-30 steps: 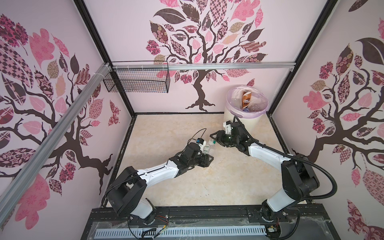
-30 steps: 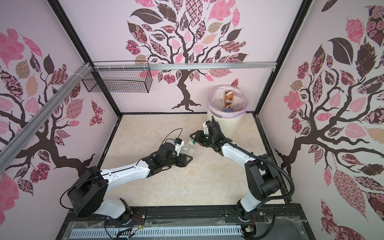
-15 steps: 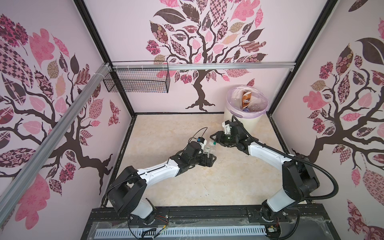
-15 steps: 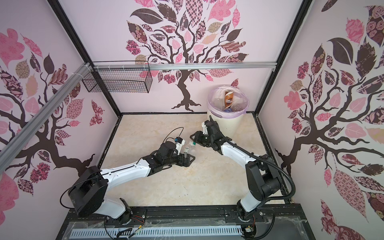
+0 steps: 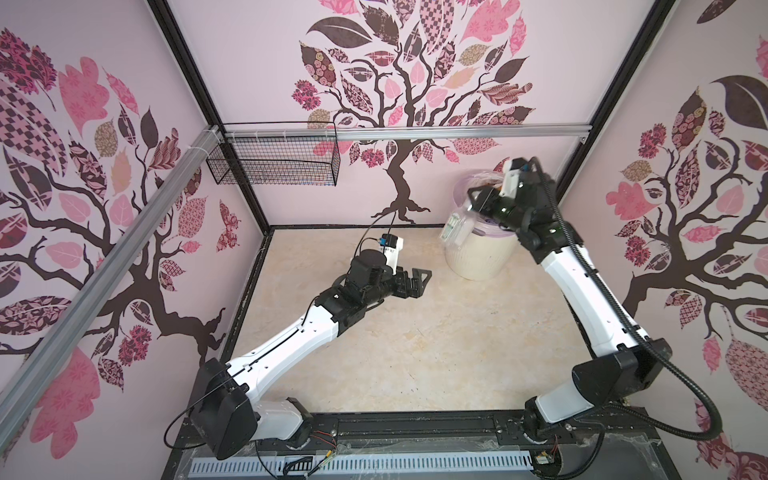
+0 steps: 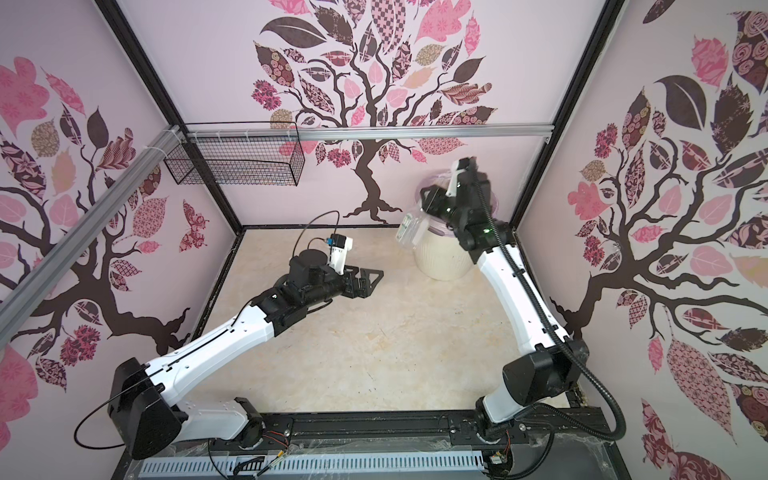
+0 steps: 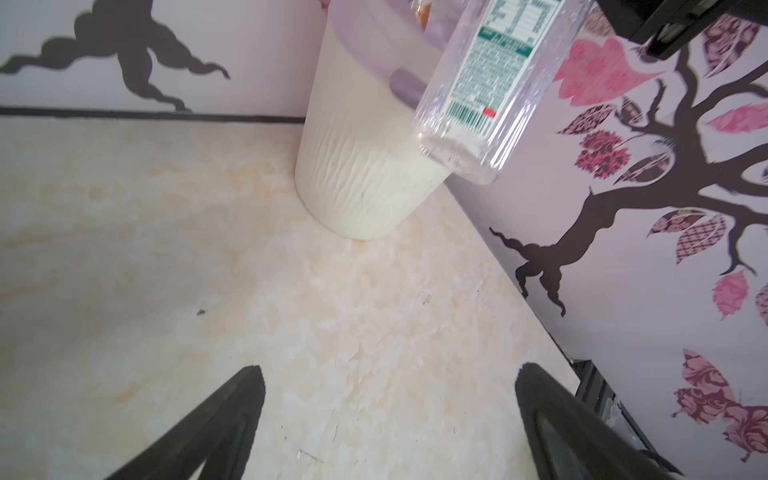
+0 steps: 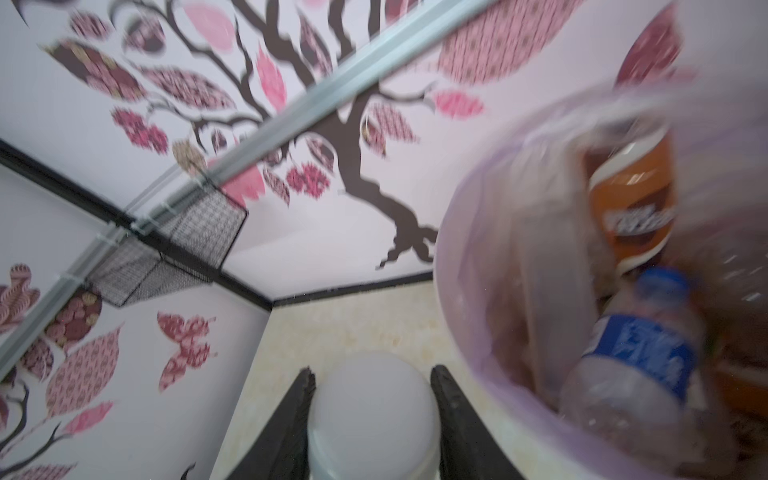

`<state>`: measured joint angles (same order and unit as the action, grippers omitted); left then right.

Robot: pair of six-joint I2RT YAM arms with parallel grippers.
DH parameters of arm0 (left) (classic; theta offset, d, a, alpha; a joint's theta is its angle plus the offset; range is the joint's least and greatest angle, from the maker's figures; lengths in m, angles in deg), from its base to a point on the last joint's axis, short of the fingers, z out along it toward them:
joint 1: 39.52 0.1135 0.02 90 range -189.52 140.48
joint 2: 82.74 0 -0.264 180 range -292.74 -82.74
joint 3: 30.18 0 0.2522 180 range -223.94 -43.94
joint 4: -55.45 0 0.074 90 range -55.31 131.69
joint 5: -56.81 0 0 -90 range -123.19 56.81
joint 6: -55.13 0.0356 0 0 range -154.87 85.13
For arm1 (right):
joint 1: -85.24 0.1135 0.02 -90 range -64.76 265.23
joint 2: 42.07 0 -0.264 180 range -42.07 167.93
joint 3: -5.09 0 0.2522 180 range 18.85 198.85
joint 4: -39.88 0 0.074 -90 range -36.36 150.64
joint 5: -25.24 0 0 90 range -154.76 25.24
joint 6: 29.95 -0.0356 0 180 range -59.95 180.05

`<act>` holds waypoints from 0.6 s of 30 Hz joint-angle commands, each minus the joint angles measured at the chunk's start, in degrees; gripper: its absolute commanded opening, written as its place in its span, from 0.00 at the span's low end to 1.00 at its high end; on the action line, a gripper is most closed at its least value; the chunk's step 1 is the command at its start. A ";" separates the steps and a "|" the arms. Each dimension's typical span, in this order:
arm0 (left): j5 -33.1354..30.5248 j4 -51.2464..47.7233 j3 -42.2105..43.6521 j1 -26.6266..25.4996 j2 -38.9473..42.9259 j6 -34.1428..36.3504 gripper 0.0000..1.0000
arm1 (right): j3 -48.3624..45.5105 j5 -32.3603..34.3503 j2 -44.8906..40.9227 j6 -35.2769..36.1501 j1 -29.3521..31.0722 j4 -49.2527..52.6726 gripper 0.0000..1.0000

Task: Throw the plastic bottles in the bin
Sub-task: 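Open the left gripper and raise the bottle with the right gripper over the bin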

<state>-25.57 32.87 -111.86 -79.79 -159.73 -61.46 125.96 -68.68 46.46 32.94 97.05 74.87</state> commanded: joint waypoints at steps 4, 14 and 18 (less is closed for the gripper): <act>2.47 -3.20 -12.05 1.38 -4.30 3.40 0.98 | 26.05 16.58 1.17 9.00 -4.62 6.08 0.24; 3.72 -3.16 -13.88 2.47 -7.20 3.74 0.98 | 32.02 24.94 10.43 15.86 -4.75 -2.82 0.26; 3.63 -3.60 -12.94 2.74 -7.37 3.74 0.98 | 31.98 18.71 20.32 11.54 -4.76 3.75 0.35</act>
<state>-22.40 29.37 -124.43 -77.39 -167.01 -58.66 159.81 -46.34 58.20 46.14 92.17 70.98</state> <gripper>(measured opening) 0.982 0.439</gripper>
